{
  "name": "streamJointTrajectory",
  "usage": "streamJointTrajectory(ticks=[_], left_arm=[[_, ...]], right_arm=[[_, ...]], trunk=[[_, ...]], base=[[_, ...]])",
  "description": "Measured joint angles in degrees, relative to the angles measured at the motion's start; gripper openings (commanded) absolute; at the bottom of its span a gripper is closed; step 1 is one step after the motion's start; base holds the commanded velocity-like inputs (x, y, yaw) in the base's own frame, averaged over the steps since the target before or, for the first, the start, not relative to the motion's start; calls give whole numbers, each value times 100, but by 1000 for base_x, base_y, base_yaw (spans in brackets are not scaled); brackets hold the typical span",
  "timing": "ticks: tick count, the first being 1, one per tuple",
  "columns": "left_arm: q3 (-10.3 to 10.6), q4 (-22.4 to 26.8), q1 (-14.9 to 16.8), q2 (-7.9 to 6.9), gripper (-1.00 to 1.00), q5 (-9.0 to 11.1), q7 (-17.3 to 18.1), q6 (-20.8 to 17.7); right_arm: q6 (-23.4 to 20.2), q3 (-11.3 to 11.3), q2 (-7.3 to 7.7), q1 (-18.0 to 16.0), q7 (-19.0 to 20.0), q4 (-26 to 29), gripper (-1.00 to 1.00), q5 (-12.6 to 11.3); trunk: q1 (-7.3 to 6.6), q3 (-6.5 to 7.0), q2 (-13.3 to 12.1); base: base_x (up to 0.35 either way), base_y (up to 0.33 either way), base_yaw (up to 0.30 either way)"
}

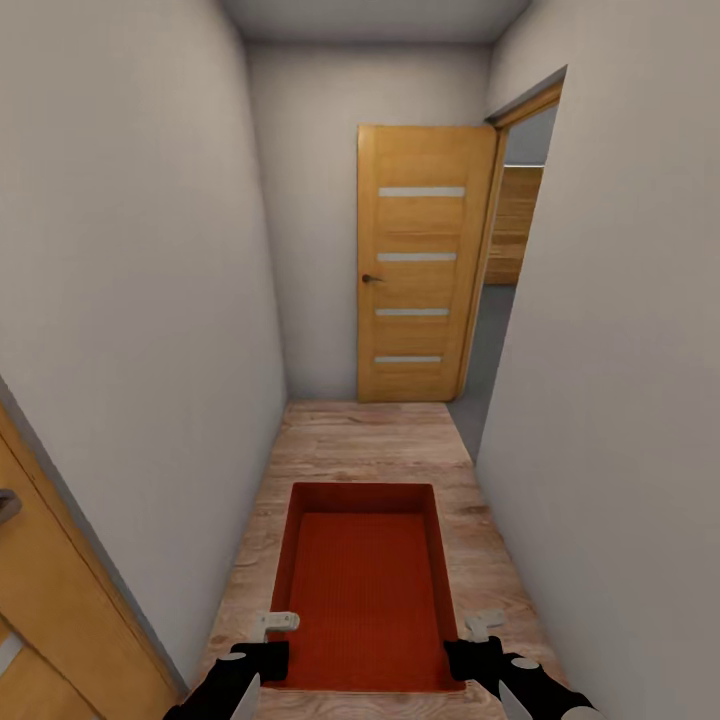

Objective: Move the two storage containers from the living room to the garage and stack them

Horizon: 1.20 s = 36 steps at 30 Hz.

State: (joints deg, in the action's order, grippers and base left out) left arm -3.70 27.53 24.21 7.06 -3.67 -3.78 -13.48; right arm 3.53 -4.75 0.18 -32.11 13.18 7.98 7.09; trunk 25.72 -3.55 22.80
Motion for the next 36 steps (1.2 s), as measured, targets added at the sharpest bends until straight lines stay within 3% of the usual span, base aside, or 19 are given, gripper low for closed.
streamJointTrajectory(ticks=[36], left_arm=[[-1, 0, 0, 7, -100, -3, -7, 9]], right_arm=[[10, -3, 7, 0, 6, 0, -100, 1]], trunk=[[0, 0, 0]], base=[[325, 0, 0]])
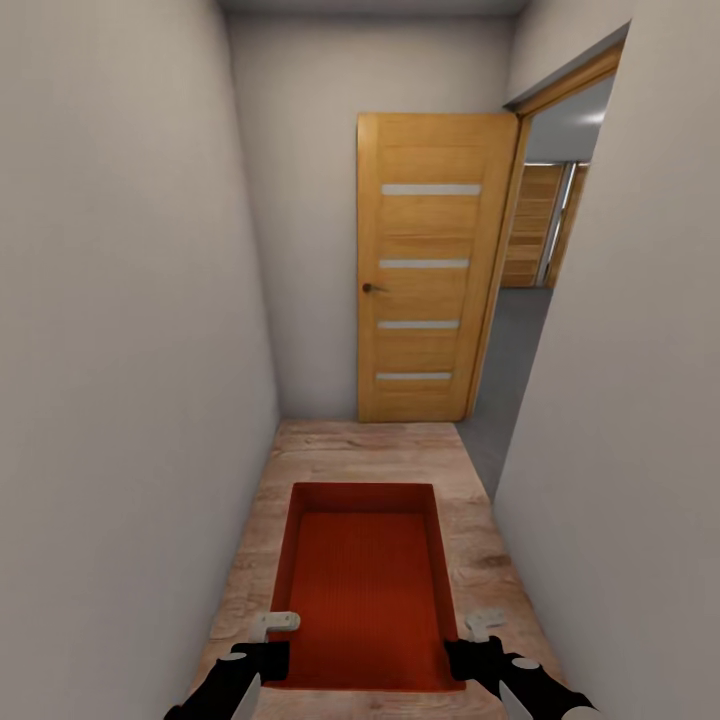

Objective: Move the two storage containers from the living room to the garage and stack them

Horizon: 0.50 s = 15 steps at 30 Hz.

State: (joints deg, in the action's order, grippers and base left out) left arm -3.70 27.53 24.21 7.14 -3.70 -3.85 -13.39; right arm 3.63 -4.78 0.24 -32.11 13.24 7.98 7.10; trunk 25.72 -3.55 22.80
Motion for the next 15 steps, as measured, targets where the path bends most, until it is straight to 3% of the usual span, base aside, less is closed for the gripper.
streamJointTrajectory(ticks=[15], left_arm=[[-3, 0, 0, 4, -100, -4, -2, 0]], right_arm=[[0, -1, 3, 0, 4, 0, -100, 0]], trunk=[[0, 0, 0]], base=[[325, 0, 0]])
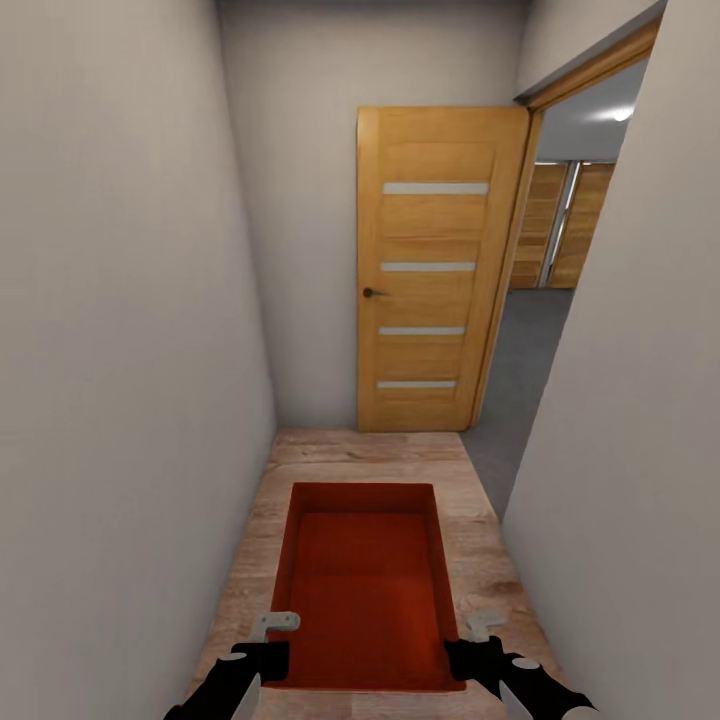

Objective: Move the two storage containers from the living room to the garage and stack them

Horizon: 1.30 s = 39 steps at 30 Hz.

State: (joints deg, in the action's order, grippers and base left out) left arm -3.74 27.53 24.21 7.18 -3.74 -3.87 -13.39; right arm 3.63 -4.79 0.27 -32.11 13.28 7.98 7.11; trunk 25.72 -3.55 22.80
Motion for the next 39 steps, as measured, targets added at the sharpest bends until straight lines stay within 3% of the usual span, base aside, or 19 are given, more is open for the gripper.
streamJointTrajectory(ticks=[39], left_arm=[[0, 0, 0, -3, -100, 1, 4, 0]], right_arm=[[0, -6, -4, 0, -3, 0, -100, 9]], trunk=[[0, 0, 0]], base=[[325, 0, 0]])
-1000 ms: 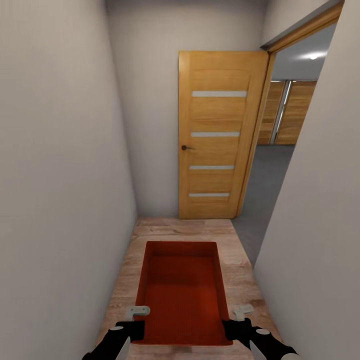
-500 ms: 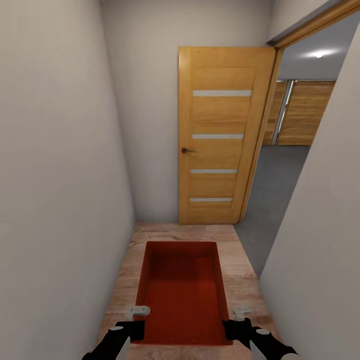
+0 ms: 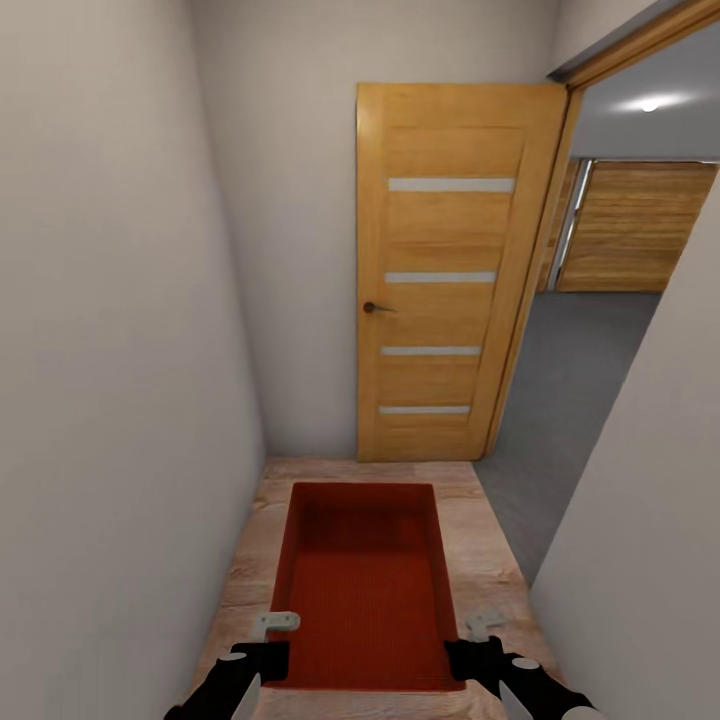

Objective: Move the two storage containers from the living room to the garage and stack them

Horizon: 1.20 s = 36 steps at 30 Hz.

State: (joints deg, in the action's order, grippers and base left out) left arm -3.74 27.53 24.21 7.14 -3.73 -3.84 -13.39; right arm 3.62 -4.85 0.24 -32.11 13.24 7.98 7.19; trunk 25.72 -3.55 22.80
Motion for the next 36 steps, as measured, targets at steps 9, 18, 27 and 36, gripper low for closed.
streamJointTrajectory(ticks=[9, 18, 27, 36], left_arm=[[1, 0, 0, 0, -100, 1, -1, 0], [2, 0, 0, 0, -100, 2, -1, 0], [1, 0, 0, 3, -100, 0, -3, 0], [0, 0, 0, 3, -100, -1, -3, 0]], right_arm=[[0, 0, 1, 0, 1, 0, -100, 0], [0, 0, 0, 0, 0, 0, -100, 0], [0, -1, 3, 0, 3, 0, -100, 0], [0, -2, 3, 0, 4, 0, -100, 2]], trunk=[[0, 0, 0], [0, 0, 0], [0, 0, 0], [0, 0, 0]], base=[[325, 0, 0], [325, 0, 0], [325, 0, 0], [325, 0, 0]])
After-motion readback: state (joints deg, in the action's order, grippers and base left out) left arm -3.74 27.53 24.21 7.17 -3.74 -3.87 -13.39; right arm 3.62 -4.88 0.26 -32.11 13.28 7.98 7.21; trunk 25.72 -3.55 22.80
